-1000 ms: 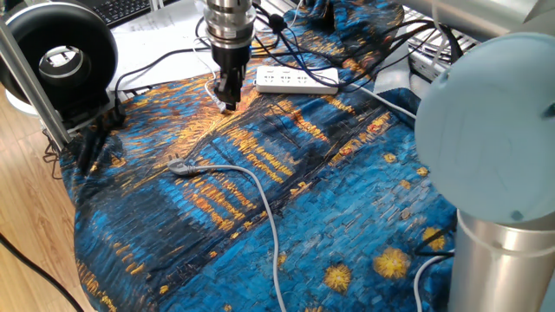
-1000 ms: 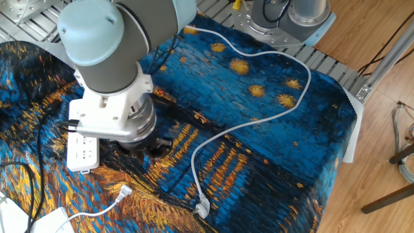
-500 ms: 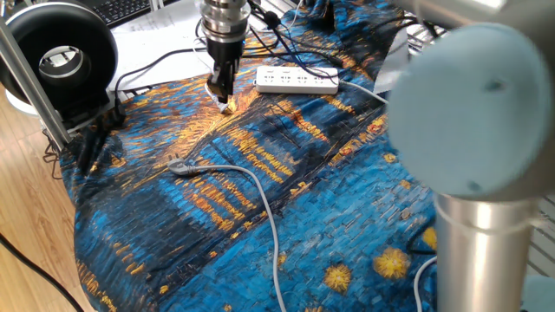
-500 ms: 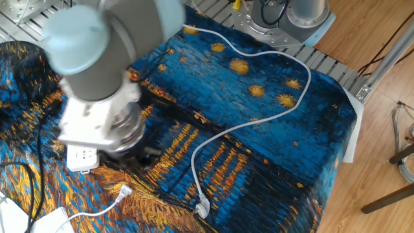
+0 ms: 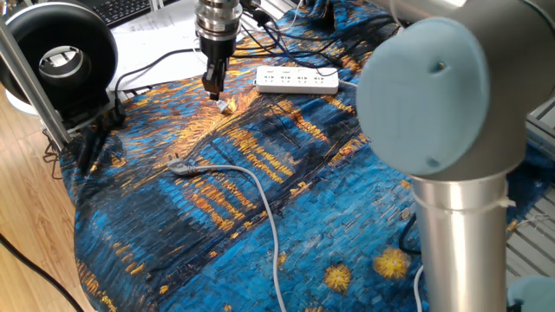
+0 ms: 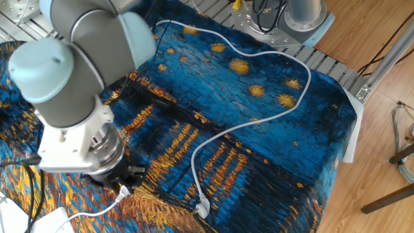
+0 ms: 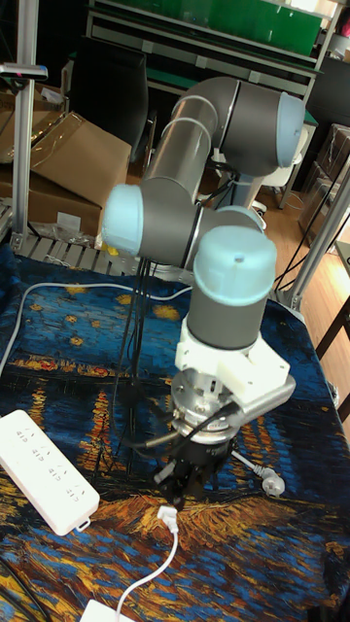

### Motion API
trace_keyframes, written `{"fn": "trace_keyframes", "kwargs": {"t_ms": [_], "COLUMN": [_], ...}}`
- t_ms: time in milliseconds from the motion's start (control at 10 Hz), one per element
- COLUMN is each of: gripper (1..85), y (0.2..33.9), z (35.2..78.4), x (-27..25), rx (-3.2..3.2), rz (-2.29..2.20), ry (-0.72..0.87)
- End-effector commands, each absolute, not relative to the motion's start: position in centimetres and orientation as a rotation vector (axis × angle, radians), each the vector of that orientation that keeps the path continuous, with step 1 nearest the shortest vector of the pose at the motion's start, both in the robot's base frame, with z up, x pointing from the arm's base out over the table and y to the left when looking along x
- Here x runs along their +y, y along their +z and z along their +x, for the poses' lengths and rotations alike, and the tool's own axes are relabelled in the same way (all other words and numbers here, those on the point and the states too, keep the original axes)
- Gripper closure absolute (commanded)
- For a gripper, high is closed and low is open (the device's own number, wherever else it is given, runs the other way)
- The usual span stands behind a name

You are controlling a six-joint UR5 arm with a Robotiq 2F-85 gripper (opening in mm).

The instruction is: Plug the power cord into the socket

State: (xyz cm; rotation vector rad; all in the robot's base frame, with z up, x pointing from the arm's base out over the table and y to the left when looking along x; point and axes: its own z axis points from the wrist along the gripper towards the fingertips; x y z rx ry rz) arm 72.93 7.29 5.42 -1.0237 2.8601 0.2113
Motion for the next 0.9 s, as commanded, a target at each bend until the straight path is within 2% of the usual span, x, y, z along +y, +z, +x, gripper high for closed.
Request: {"fn": "trace_keyframes", "kwargs": {"t_ms": [0,200,400,800], "gripper": [52.3,52.7,52.3,52.7], "y": [5.4,5.0,4.7,3.2], "z": [73.6,74.0,74.0,74.1], "x": [7.2,5.3,5.8,4.0], "rx": [2.828,2.832,2.861,2.879], "rz": [-1.062,-1.064,-0.911,-0.866], "ry": [0.287,0.29,0.391,0.343]}}
